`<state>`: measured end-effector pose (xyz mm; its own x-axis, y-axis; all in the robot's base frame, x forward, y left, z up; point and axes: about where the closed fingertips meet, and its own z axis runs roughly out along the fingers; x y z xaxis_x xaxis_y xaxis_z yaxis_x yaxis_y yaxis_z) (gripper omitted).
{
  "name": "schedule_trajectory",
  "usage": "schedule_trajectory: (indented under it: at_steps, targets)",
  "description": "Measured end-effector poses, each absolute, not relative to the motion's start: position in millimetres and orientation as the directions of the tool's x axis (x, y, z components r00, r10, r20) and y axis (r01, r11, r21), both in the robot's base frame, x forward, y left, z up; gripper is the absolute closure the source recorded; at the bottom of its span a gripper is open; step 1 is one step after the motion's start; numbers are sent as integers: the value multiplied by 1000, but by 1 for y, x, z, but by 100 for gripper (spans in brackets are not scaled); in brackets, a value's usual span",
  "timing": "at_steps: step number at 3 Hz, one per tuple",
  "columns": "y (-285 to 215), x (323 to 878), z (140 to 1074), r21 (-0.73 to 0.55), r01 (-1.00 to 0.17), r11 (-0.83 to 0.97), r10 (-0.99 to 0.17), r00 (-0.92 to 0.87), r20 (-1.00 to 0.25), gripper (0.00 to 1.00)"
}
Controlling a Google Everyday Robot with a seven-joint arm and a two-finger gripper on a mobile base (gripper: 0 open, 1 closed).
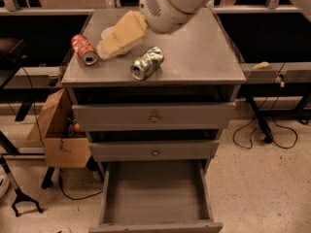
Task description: Place coke can into bottom drawer
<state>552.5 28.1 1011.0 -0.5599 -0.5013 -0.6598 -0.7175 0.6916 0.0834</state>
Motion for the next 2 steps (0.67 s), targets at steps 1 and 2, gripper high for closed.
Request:
schedule_trajectory:
  at_steps: [1, 2]
  targets:
    - [89, 588, 993, 142, -704, 695, -465, -592, -658, 0]
    - [154, 615, 967, 198, -703, 683, -452, -620, -641, 0]
